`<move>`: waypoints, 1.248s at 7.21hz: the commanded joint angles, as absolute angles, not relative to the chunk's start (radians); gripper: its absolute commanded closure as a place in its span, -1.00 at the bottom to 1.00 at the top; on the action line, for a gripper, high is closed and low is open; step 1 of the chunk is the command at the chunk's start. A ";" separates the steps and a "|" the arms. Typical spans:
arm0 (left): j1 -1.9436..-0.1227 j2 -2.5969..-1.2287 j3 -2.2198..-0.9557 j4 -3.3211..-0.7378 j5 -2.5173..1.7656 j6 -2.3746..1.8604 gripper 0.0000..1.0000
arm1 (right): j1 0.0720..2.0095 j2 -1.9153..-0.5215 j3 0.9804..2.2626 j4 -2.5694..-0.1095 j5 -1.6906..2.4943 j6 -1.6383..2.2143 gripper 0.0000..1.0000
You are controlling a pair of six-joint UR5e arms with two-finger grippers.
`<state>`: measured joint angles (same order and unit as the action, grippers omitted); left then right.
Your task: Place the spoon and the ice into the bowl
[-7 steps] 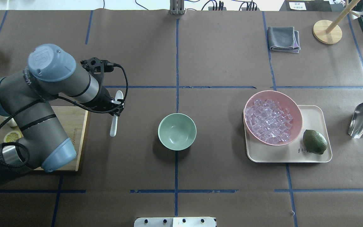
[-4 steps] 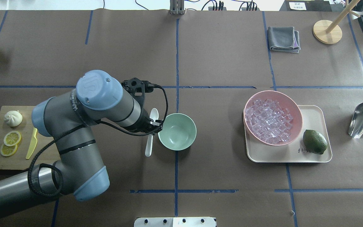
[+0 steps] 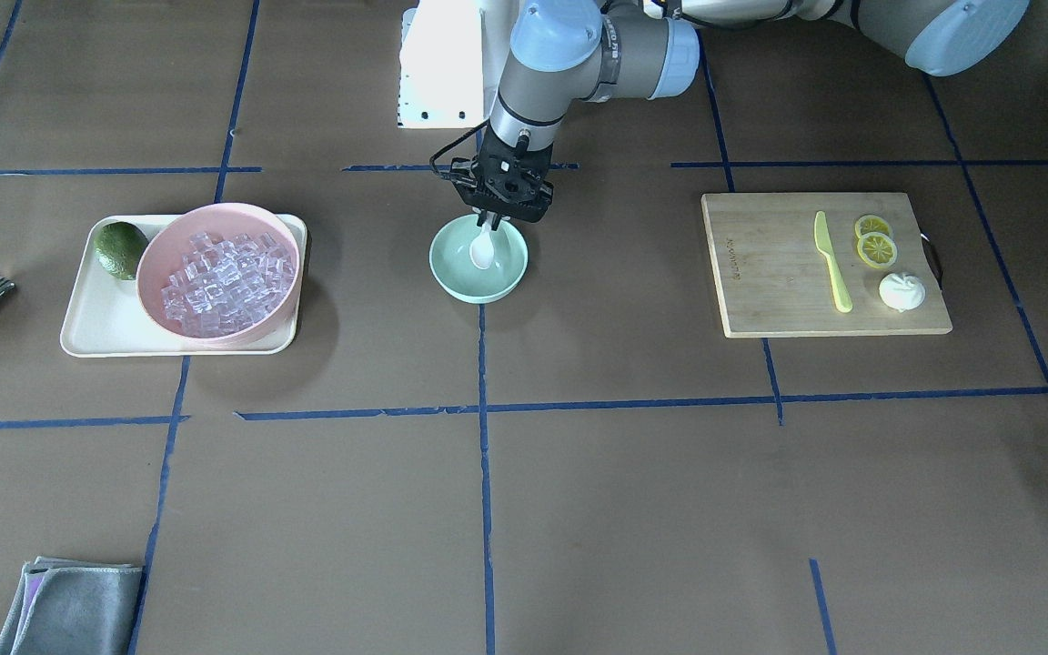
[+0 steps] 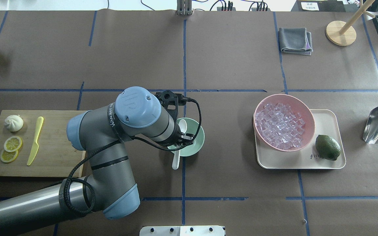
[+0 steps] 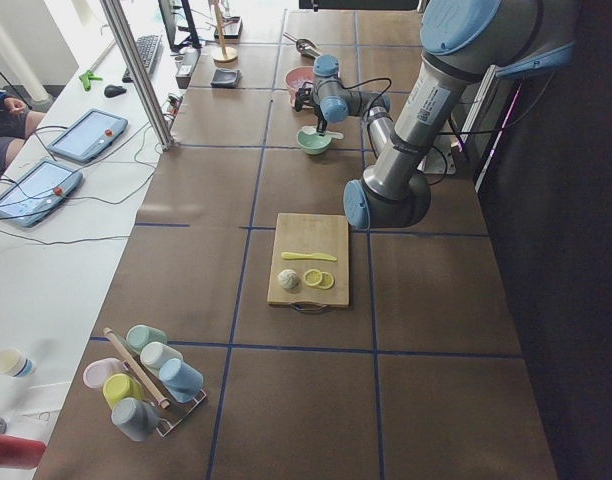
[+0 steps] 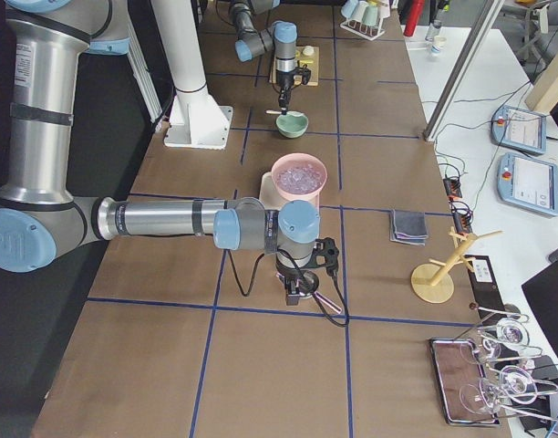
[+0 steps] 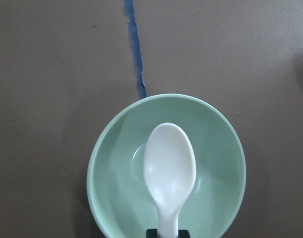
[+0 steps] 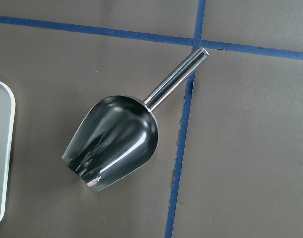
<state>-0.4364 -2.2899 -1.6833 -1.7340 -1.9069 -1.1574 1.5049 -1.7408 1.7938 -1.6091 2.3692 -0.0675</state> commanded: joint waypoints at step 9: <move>-1.025 -1.808 -1.839 -1.713 -2.367 -0.424 -0.88 | 1.505 -1.715 1.839 -1.608 2.528 -0.064 -1.00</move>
<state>-0.8896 -1.9447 -1.8358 -1.7142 -2.3193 -0.6690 1.5049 -1.7298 1.8321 -1.6081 2.5076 -0.0646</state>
